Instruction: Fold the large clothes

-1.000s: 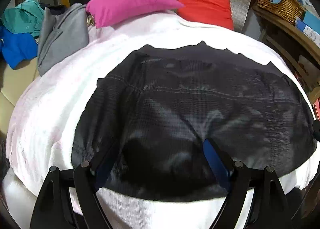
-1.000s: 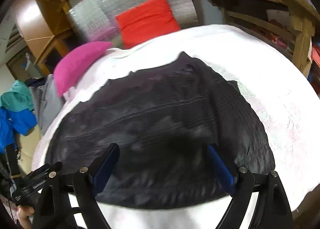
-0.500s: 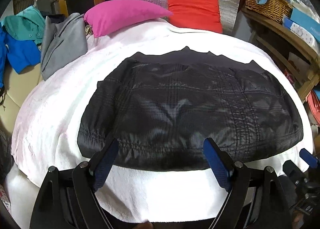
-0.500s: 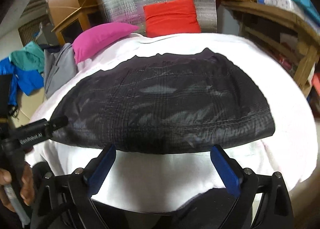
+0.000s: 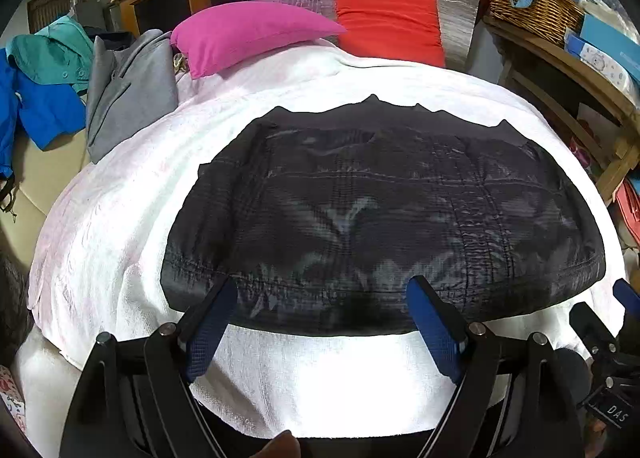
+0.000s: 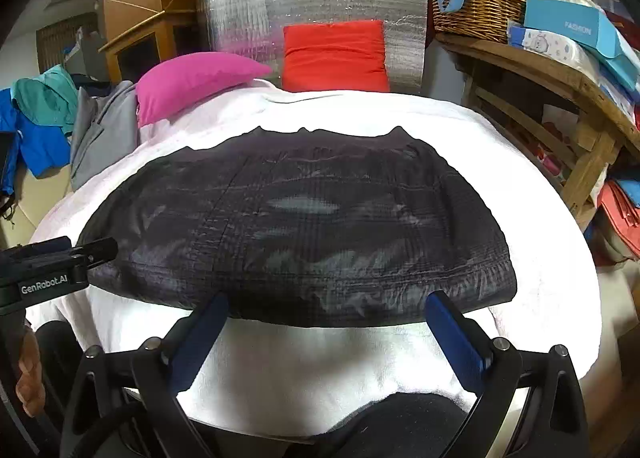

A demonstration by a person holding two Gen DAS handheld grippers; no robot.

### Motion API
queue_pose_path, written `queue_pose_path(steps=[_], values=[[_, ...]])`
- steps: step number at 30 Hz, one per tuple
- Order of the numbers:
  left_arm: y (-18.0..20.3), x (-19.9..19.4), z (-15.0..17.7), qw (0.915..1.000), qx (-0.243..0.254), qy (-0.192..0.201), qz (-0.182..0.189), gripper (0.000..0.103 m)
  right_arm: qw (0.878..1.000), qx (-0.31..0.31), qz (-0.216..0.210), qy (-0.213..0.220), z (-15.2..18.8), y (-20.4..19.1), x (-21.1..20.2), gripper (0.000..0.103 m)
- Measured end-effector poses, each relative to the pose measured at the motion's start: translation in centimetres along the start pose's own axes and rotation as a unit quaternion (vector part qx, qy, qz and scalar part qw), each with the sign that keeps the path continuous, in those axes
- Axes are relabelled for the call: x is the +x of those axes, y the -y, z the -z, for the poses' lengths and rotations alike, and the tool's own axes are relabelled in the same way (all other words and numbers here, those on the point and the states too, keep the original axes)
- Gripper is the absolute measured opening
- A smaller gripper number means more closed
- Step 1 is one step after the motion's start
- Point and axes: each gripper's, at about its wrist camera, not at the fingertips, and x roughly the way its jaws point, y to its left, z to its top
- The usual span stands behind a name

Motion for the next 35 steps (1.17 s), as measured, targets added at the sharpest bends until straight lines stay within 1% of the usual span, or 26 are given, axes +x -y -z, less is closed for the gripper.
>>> queue_pose_path(steps=[7,12,22,26,30,31,32,35], values=[[0.8,-0.6,-0.1,0.9999,0.014,0.008,-0.002,0.087,1.000,-0.006,0.009,-0.004,0.1,-0.3,0.1,0.100],[1.0,-1.0,-0.1,0.9998,0.016,0.012,0.004,0.087,1.000,-0.007,0.012,-0.004,0.0,-0.3,-0.1,0.101],[1.6,-1.1,-0.1,0.9996,0.024,0.010,0.009,0.087,1.000,-0.011,0.011,-0.001,-0.7,-0.6,-0.1,0.101],[1.6,-0.8,-0.1,0.9995,0.023,0.002,0.020,0.087,1.000,-0.013,0.009,-0.003,-0.8,-0.8,0.1,0.101],[1.8,-0.8,0.0,0.9994,0.025,0.004,0.023,0.087,1.000,-0.013,0.008,-0.005,-0.9,-1.0,0.2,0.101],[1.8,-0.9,0.0,0.9994,0.025,0.006,0.025,0.088,1.000,-0.013,0.008,-0.005,-0.9,-1.0,0.2,0.101],[1.9,-0.9,0.0,0.9993,0.025,0.007,0.026,0.091,1.000,-0.013,0.007,-0.006,-0.9,-1.0,0.3,0.101],[2.0,-1.1,-0.1,0.9992,0.026,0.015,0.028,0.093,1.000,-0.013,0.007,-0.007,-1.0,-1.0,0.5,0.101]])
